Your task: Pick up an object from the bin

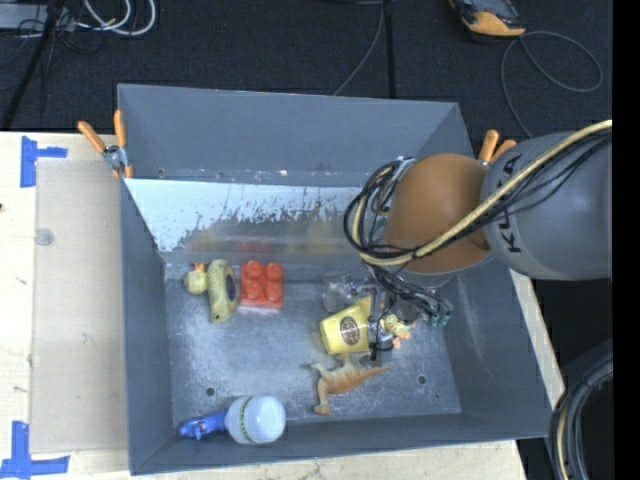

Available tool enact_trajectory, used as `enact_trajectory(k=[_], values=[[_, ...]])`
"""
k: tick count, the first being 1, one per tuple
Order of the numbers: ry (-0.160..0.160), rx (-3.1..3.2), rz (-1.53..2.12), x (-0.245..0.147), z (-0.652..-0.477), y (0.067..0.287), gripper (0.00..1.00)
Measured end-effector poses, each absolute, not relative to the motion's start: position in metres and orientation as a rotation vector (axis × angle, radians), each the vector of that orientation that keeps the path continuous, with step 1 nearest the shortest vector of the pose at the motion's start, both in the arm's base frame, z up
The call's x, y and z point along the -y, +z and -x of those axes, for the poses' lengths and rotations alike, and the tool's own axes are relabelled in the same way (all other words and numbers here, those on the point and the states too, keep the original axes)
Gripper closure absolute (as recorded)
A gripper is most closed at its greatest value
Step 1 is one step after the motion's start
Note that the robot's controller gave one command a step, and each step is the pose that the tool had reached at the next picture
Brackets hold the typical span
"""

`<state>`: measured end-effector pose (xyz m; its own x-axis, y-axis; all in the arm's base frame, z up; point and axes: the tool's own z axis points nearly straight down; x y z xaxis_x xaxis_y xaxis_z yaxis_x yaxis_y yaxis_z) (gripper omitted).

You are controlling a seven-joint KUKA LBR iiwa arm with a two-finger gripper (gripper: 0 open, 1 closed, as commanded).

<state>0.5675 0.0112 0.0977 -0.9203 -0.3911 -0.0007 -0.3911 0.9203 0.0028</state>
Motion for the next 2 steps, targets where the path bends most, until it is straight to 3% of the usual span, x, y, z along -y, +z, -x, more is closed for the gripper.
enact_trajectory(k=[1,2], values=[[0.004,-3.092,0.553,-0.008,-0.568,0.097,0.00],[0.003,-3.094,0.571,-0.031,-0.561,0.123,0.00]])
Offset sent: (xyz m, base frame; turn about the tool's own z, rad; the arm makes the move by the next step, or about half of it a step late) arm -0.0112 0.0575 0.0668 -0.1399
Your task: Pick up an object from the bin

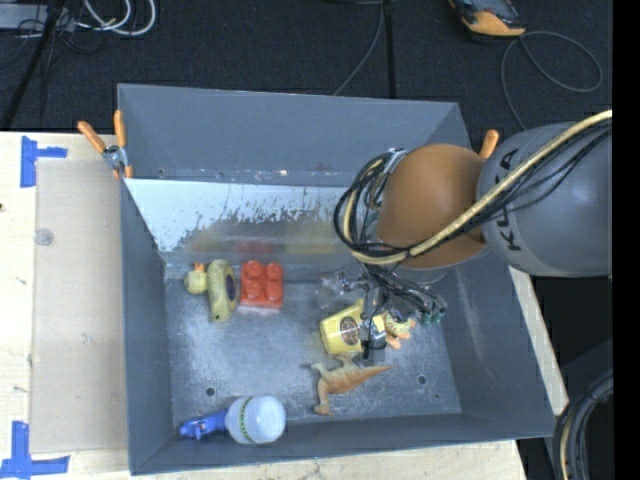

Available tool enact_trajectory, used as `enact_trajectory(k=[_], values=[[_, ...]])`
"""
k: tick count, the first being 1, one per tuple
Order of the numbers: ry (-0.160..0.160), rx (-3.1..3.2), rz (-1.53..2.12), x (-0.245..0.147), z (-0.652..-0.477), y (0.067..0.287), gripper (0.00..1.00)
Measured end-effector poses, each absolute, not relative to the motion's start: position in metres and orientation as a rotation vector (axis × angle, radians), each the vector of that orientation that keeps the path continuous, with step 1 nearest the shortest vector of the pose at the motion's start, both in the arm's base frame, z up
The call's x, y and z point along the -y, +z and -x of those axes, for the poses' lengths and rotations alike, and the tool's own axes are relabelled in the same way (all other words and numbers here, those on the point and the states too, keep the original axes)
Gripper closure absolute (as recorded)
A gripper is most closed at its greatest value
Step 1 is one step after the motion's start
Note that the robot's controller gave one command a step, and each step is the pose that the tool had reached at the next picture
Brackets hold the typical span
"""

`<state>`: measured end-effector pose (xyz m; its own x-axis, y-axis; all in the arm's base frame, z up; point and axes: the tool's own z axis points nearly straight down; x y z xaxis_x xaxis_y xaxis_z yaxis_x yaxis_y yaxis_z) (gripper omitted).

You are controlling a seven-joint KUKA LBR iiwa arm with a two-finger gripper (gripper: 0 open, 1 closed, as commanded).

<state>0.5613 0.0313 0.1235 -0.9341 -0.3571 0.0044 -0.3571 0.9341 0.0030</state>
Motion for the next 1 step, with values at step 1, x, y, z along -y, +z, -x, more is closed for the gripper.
enact_trajectory(k=[1], values=[[-0.009,3.031,-0.846,-0.0191,-0.5697,0.1242,0.00]])
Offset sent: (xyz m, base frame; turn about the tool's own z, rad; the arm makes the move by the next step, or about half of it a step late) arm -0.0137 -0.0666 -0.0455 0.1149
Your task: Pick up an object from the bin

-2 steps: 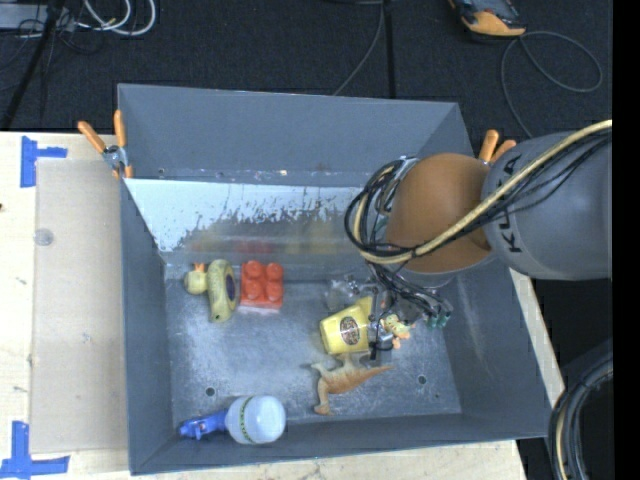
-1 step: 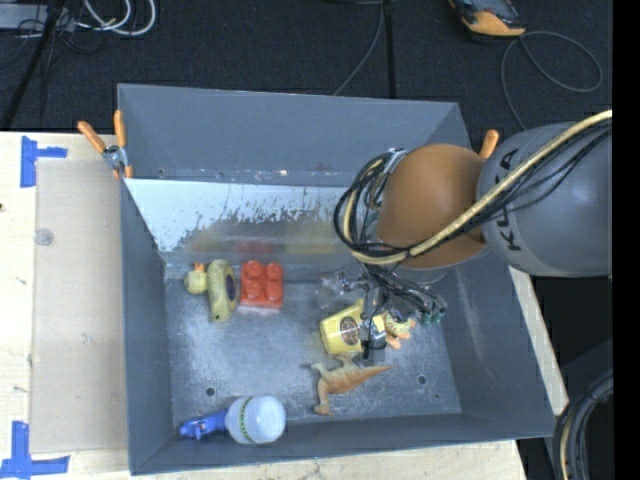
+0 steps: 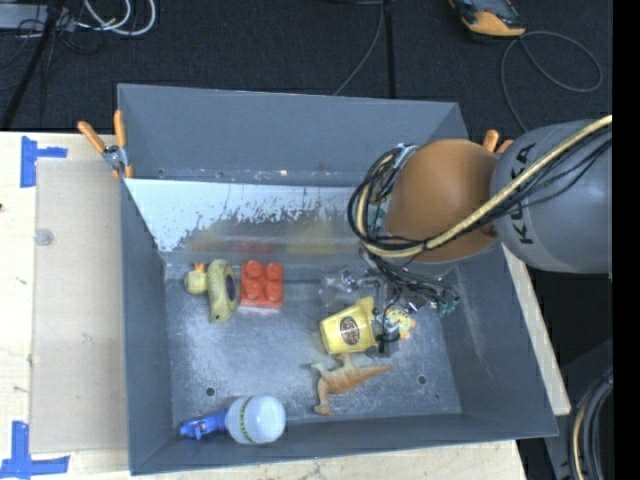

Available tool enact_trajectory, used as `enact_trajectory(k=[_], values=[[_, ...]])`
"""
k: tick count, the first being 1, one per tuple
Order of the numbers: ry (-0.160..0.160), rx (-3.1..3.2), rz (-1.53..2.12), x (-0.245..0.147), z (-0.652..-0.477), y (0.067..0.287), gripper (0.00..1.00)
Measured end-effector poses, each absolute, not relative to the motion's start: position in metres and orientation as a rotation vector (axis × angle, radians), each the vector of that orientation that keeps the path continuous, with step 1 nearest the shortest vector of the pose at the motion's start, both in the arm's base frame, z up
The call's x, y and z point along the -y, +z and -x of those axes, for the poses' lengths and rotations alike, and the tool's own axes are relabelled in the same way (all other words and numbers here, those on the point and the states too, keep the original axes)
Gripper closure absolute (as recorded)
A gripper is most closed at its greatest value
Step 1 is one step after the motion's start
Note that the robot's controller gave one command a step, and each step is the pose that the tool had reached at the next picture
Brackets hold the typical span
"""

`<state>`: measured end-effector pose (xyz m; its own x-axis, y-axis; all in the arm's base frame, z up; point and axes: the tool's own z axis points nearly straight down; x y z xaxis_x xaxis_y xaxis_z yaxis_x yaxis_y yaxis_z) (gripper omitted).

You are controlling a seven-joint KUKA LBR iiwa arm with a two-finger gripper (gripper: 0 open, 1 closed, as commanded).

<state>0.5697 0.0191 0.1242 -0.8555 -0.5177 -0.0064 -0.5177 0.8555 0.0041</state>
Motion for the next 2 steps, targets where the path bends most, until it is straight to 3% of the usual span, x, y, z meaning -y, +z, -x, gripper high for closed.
enact_trajectory(k=[1,2], values=[[0.005,-3.123,0.388,0.0353,-0.5477,0.0773,1.00],[0.005,-3.123,0.387,0.0353,-0.5477,0.0773,1.00]])
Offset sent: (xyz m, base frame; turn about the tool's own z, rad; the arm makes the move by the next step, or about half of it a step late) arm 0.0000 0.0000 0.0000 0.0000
